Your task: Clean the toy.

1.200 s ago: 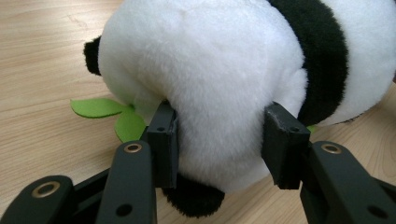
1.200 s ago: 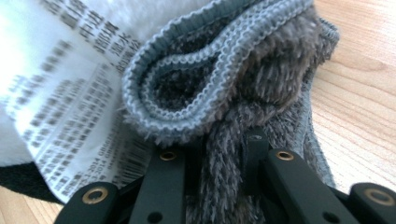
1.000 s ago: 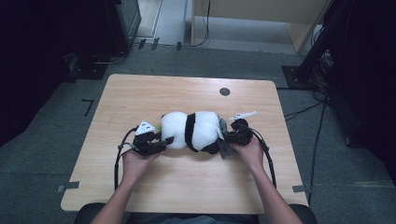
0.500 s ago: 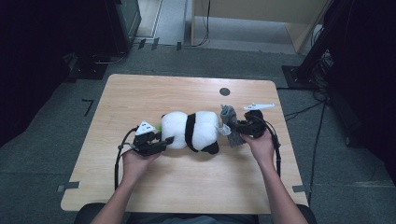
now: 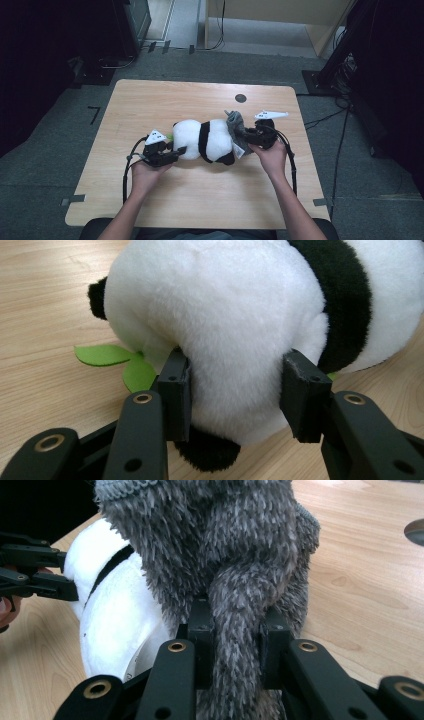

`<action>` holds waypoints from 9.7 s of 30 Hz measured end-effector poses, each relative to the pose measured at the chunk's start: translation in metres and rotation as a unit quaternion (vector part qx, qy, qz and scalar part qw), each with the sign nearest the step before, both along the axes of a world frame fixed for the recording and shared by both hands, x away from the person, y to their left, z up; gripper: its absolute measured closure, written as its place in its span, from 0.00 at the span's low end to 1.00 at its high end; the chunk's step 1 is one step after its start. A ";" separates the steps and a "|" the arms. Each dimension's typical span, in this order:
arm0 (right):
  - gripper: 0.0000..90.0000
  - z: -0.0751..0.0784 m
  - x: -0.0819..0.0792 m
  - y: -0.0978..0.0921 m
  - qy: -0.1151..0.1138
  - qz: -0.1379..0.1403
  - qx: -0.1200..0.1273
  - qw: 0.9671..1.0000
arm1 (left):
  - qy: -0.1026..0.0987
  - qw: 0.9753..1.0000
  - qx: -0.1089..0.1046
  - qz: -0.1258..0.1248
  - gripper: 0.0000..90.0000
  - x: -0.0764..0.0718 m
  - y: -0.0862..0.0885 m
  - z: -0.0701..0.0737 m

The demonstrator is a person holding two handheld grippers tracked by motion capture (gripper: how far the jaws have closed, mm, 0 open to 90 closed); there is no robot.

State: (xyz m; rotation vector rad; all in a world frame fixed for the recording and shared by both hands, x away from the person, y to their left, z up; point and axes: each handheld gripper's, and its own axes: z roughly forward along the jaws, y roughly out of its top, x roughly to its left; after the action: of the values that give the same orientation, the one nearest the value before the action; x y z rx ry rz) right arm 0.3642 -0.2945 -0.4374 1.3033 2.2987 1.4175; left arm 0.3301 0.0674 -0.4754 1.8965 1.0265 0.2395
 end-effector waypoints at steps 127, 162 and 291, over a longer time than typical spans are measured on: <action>0.86 -0.006 -0.045 0.040 0.017 0.142 -0.099 0.985 | 0.018 1.000 0.004 -0.019 0.65 0.006 0.004 0.005; 0.87 0.009 -0.051 0.046 0.004 0.196 -0.088 0.977 | 0.015 1.000 -0.009 -0.004 0.55 0.009 0.005 0.005; 0.86 -0.013 0.033 -0.030 0.009 -0.020 -0.054 0.998 | -0.013 0.997 0.013 -0.078 0.44 0.056 0.039 -0.004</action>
State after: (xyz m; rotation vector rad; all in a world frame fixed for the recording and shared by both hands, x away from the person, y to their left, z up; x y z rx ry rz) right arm 0.3974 -0.3249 -0.4502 1.3275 2.3117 1.2558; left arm 0.3859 0.1062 -0.4796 1.9820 0.8569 0.1867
